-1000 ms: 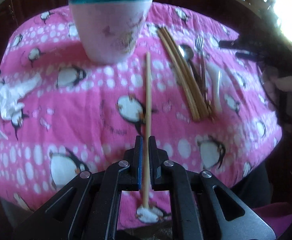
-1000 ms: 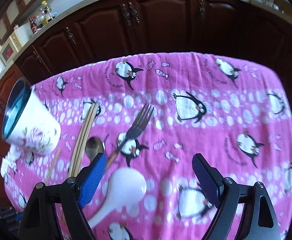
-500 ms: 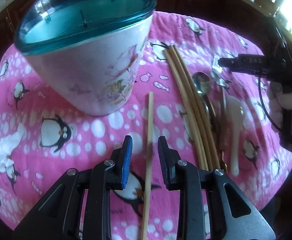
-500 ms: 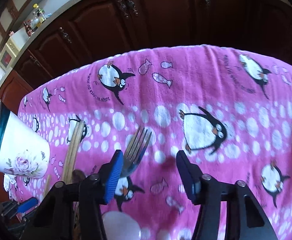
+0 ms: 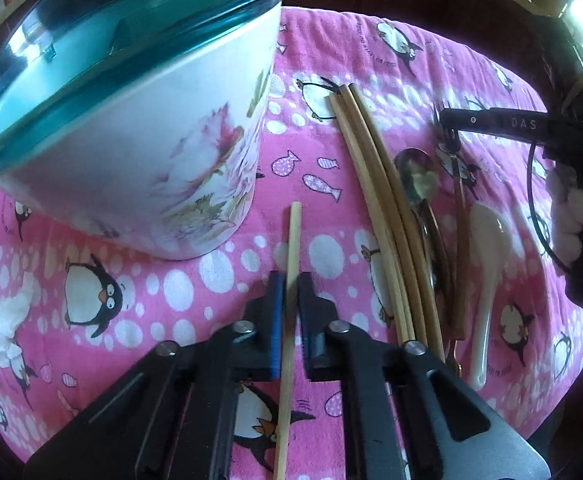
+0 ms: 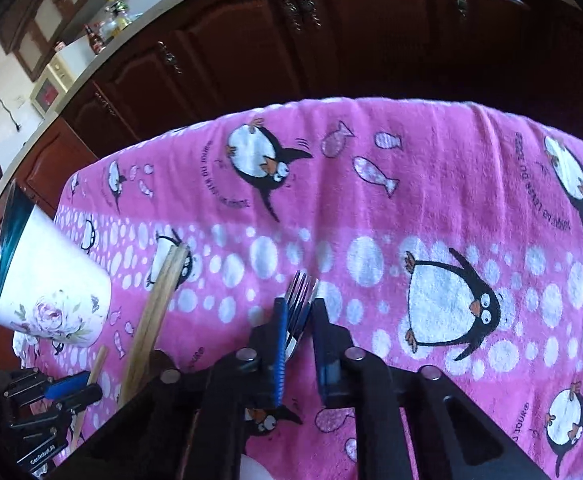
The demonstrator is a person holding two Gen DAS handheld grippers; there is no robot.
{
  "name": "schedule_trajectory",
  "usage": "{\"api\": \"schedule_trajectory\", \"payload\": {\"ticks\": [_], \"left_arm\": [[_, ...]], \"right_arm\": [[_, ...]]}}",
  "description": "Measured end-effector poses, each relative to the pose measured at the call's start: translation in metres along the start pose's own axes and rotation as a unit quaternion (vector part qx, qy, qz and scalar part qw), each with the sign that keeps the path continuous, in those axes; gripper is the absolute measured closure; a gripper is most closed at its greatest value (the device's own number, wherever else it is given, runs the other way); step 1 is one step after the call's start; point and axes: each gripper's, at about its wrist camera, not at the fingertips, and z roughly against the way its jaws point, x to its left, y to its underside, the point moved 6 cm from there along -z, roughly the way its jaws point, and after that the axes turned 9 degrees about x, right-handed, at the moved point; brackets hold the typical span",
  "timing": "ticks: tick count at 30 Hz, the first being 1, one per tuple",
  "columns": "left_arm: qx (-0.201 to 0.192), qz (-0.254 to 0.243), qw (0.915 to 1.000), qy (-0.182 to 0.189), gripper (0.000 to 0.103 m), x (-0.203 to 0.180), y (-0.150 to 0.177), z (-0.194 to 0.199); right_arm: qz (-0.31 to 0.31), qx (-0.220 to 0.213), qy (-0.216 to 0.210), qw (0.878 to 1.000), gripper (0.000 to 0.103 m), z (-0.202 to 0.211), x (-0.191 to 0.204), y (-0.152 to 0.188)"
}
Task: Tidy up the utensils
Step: 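Grasp the metal fork with the right tool while the left tool lifts the chopstick, then carry the chopstick with the left tool while the right tool carries the fork to the cup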
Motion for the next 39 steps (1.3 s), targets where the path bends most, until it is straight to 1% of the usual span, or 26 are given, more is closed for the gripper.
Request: {"api": "schedule_trajectory", "payload": {"ticks": [4, 6, 11, 12, 15, 19, 22, 25, 28, 29, 30, 31, 32, 33, 34, 36, 39], "left_arm": [[-0.004, 0.016, 0.9995, 0.028, 0.099, 0.007, 0.005, 0.011], [-0.017, 0.028, 0.9986, 0.043, 0.099, 0.012, 0.007, 0.026], [-0.05, 0.042, 0.9956, 0.066, 0.099, 0.023, 0.016, 0.065], [-0.057, 0.045, 0.9947, 0.073, 0.099, 0.026, 0.02, 0.073], [-0.081, 0.052, 0.9913, 0.09, 0.099, 0.033, 0.024, 0.104], [-0.111, 0.059, 0.987, 0.101, 0.099, 0.039, 0.026, 0.134], [-0.138, 0.066, 0.9815, 0.116, 0.099, 0.045, 0.028, 0.157], [-0.171, 0.071, 0.9763, 0.112, 0.099, 0.053, 0.025, 0.182], [-0.192, 0.08, 0.972, 0.11, 0.099, 0.062, 0.02, 0.198], [-0.196, 0.084, 0.9708, 0.11, 0.099, 0.066, 0.018, 0.202], [-0.2, 0.085, 0.97, 0.11, 0.099, 0.068, 0.018, 0.205], [-0.203, 0.085, 0.9694, 0.108, 0.099, 0.07, 0.018, 0.209], [-0.205, 0.085, 0.9692, 0.106, 0.099, 0.071, 0.019, 0.21], [-0.206, 0.086, 0.9689, 0.106, 0.099, 0.073, 0.02, 0.212], [-0.206, 0.086, 0.969, 0.105, 0.099, 0.074, 0.021, 0.212], [-0.206, 0.087, 0.9694, 0.101, 0.099, 0.074, 0.023, 0.212], [-0.2, 0.092, 0.9706, 0.098, 0.099, 0.077, 0.024, 0.206]], "right_arm": [[0.012, -0.024, -0.001, 1.0, 0.098, 0.022, 0.01, 0.006], [0.013, -0.037, -0.002, 0.999, 0.098, 0.035, 0.013, 0.008], [0.017, -0.073, -0.004, 0.997, 0.1, 0.076, 0.023, 0.011], [0.021, -0.081, -0.009, 0.996, 0.1, 0.091, 0.024, 0.015], [0.035, -0.101, -0.005, 0.994, 0.101, 0.114, 0.037, 0.014], [0.052, -0.125, -0.005, 0.991, 0.102, 0.143, 0.054, 0.015], [0.063, -0.145, -0.008, 0.987, 0.103, 0.166, 0.069, 0.011], [0.079, -0.164, -0.014, 0.983, 0.103, 0.189, 0.086, 0.005], [0.098, -0.173, -0.001, 0.98, 0.103, 0.199, 0.101, -0.001], [0.098, -0.171, -0.008, 0.98, 0.103, 0.199, 0.103, -0.002], [0.095, -0.163, -0.026, 0.982, 0.103, 0.196, 0.104, -0.002], [0.089, -0.156, -0.031, 0.983, 0.103, 0.191, 0.102, -0.002], [0.081, -0.151, -0.022, 0.985, 0.102, 0.185, 0.097, -0.002], [0.076, -0.143, -0.006, 0.987, 0.098, 0.176, 0.09, -0.001], [0.073, -0.127, 0.005, 0.989, 0.095, 0.162, 0.081, 0.002], [0.054, -0.088, 0.016, 0.995, 0.061, 0.136, 0.064, 0.009], [0.021, -0.037, 0.025, 0.999, 0.061, 0.095, 0.039, 0.025]]}}
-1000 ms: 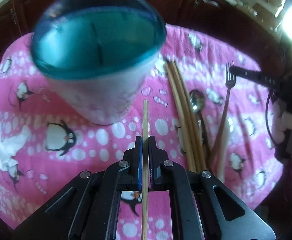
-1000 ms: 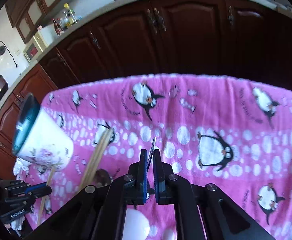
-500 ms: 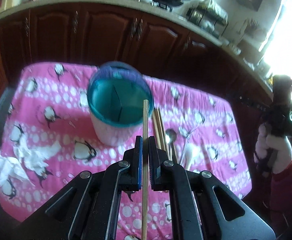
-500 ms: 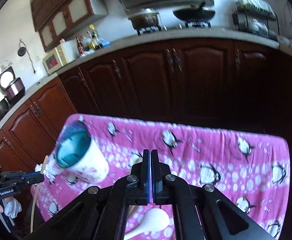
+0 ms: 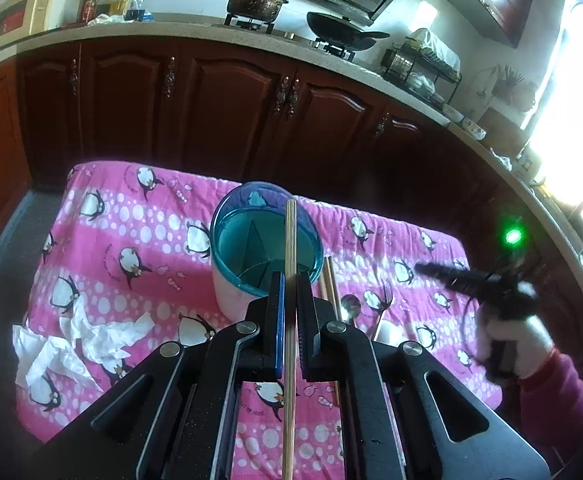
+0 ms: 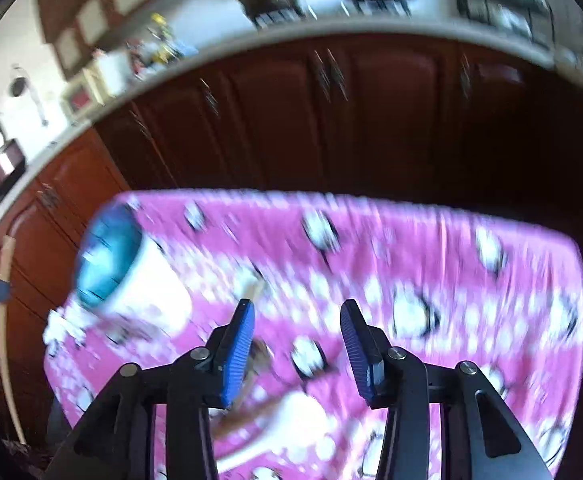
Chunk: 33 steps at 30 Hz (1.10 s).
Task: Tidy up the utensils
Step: 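Carry the chopstick with the left tool while the right tool carries the fork to the cup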
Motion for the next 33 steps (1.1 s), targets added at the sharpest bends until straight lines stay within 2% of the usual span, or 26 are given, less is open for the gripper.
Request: {"api": "schedule_trajectory", "payload": {"ticks": [2, 4, 6, 8, 10, 15, 20, 26, 33], "left_arm": [[0.005, 0.006, 1.0, -0.004, 0.099, 0.002, 0.0, -0.006], [0.005, 0.008, 0.9999, -0.009, 0.099, 0.002, -0.002, -0.011], [0.0, 0.009, 0.9998, -0.016, 0.099, 0.003, -0.006, -0.012], [-0.006, 0.015, 0.9996, -0.025, 0.099, 0.007, -0.012, -0.014], [-0.011, 0.018, 0.9993, -0.03, 0.099, 0.01, -0.017, -0.015], [-0.028, 0.026, 0.9986, -0.036, 0.099, 0.019, -0.039, -0.016], [-0.059, 0.023, 0.9972, -0.041, 0.099, 0.021, -0.069, -0.016], [-0.077, 0.033, 0.9948, -0.057, 0.099, 0.033, -0.104, -0.025], [-0.118, 0.05, 0.9891, -0.073, 0.099, 0.046, -0.143, -0.032]], "right_arm": [[-0.021, 0.03, 0.007, 0.999, 0.061, -0.024, -0.01, 0.007], [-0.038, 0.053, 0.014, 0.998, 0.068, -0.049, -0.018, 0.01], [-0.049, 0.071, 0.032, 0.996, 0.082, -0.073, -0.026, 0.011], [-0.063, 0.088, 0.023, 0.994, 0.094, -0.092, -0.031, 0.015], [-0.06, 0.078, 0.022, 0.995, 0.096, -0.091, -0.031, 0.015], [-0.051, 0.024, -0.009, 0.998, 0.099, -0.044, -0.021, 0.008], [-0.014, -0.047, -0.033, 0.998, 0.102, 0.028, 0.006, -0.023], [0.04, -0.115, -0.054, 0.991, 0.102, 0.092, 0.05, -0.061], [0.086, -0.164, -0.075, 0.98, 0.102, 0.127, 0.106, -0.098]]}}
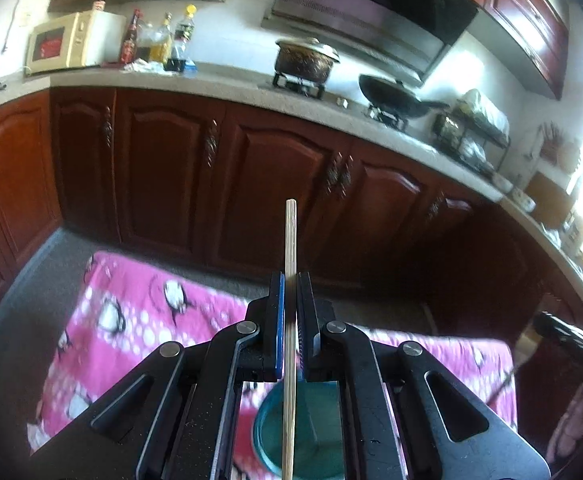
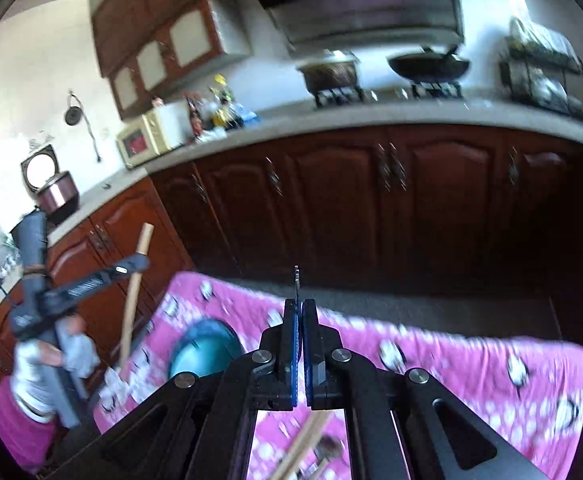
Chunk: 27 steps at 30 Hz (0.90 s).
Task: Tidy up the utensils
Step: 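Carry the chopstick with the left tool while the right tool carries the fork to the cup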
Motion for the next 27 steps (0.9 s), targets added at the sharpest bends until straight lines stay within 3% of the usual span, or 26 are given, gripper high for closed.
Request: {"api": "schedule_trajectory", "payload": {"ticks": [12, 16, 27], "left_arm": [[-0.057, 0.038, 0.9976, -0.006, 0.099, 0.015, -0.025, -0.042], [-0.067, 0.034, 0.9972, -0.001, 0.099, 0.016, -0.017, -0.052], [-0.079, -0.012, 0.9966, -0.016, 0.098, 0.015, 0.009, -0.032]], "right_arm": [[0.07, -0.014, 0.035, 0.997, 0.102, -0.074, 0.054, -0.035], [0.103, -0.011, 0.057, 0.993, 0.102, -0.094, 0.065, -0.027], [0.113, 0.042, 0.038, 0.992, 0.101, -0.133, 0.068, 0.008]]}}
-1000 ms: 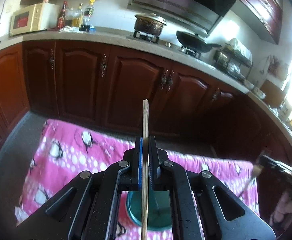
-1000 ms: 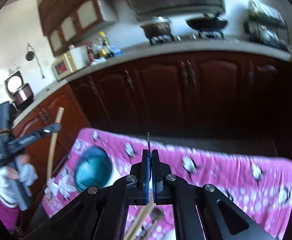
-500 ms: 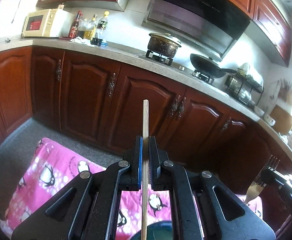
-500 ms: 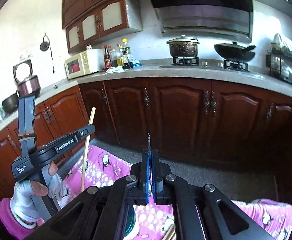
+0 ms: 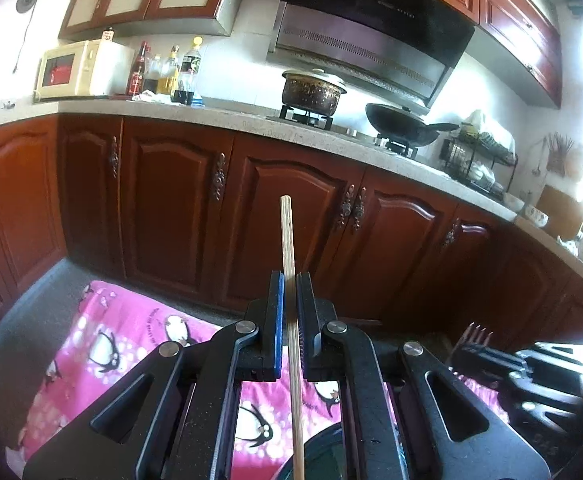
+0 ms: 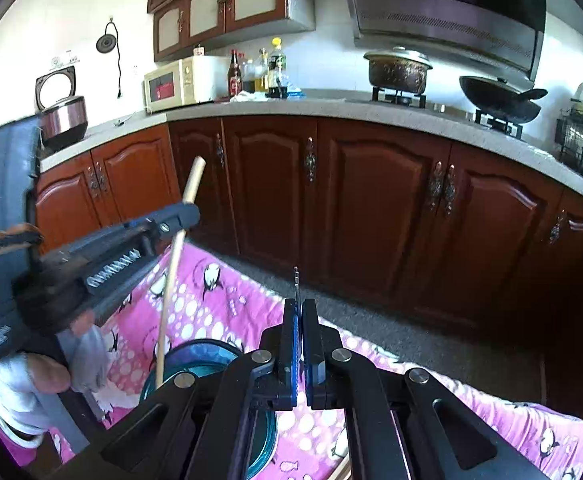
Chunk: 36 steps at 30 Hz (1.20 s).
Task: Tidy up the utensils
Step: 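Carry the chopstick with the left tool while the right tool carries the fork to the cup, then lower the chopstick into the cup and open the left tool while the right tool drops the fork in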
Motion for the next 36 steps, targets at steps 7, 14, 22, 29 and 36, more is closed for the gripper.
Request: {"api": "schedule_trajectory", "payload": {"ticks": [7, 14, 22, 29, 36], "left_arm": [[-0.019, -0.008, 0.9996, -0.019, 0.097, 0.003, -0.002, 0.012], [-0.068, -0.059, 0.9942, -0.059, 0.097, -0.012, 0.002, 0.028], [-0.051, -0.069, 0.9944, -0.061, 0.097, -0.015, 0.01, 0.007], [-0.012, -0.078, 0.9955, -0.053, 0.095, -0.014, 0.035, 0.01], [0.05, -0.085, 0.9941, -0.046, 0.095, -0.017, 0.057, 0.008]], "right_arm": [[-0.011, 0.013, -0.002, 1.0, 0.101, -0.006, -0.002, 0.008], [-0.01, 0.021, -0.003, 1.0, 0.101, -0.007, 0.0, 0.013], [-0.009, 0.023, -0.005, 1.0, 0.101, -0.008, -0.001, 0.014], [-0.014, 0.029, -0.016, 0.999, 0.101, -0.016, -0.003, 0.014], [-0.049, 0.033, -0.046, 0.997, 0.101, -0.021, -0.014, 0.014]]}}
